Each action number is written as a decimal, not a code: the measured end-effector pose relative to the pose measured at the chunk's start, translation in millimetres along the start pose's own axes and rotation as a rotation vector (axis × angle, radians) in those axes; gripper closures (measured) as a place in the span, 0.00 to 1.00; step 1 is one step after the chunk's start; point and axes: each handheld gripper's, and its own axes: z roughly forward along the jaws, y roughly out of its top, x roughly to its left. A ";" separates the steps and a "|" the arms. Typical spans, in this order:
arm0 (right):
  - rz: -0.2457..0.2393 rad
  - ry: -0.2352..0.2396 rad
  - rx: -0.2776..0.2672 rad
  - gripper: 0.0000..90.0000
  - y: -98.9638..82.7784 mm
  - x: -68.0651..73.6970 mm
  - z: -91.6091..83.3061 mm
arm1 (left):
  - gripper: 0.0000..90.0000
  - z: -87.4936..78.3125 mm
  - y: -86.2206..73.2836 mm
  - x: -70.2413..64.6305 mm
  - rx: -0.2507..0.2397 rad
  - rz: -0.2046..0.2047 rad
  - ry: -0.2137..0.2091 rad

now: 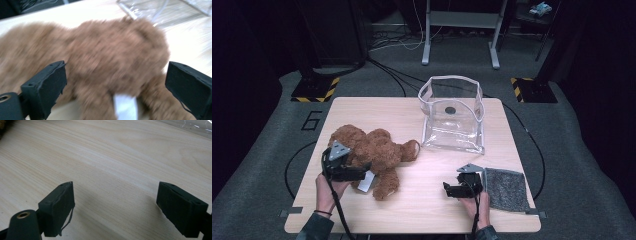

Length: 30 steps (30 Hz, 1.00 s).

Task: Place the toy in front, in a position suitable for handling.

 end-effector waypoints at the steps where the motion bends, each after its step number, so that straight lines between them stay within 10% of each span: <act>1: -0.007 -0.012 -0.007 0.16 -1.1 0.5 1.3 | 0.06 2.6 4.4 -3.6 -0.001 0.008 -0.007; 11: 0.023 -0.018 -0.050 0.16 -5.7 -6.1 2.4 | 0.18 48.1 38.6 -33.9 0.059 0.107 -0.057; 18: 0.010 -0.033 -0.053 0.16 -6.2 -5.5 2.9 | 0.37 66.9 38.1 -37.8 0.124 0.129 -0.008; 30: 0.006 -0.041 -0.048 0.16 -7.1 -3.2 2.7 | 0.83 76.0 20.6 -36.5 0.102 0.163 0.011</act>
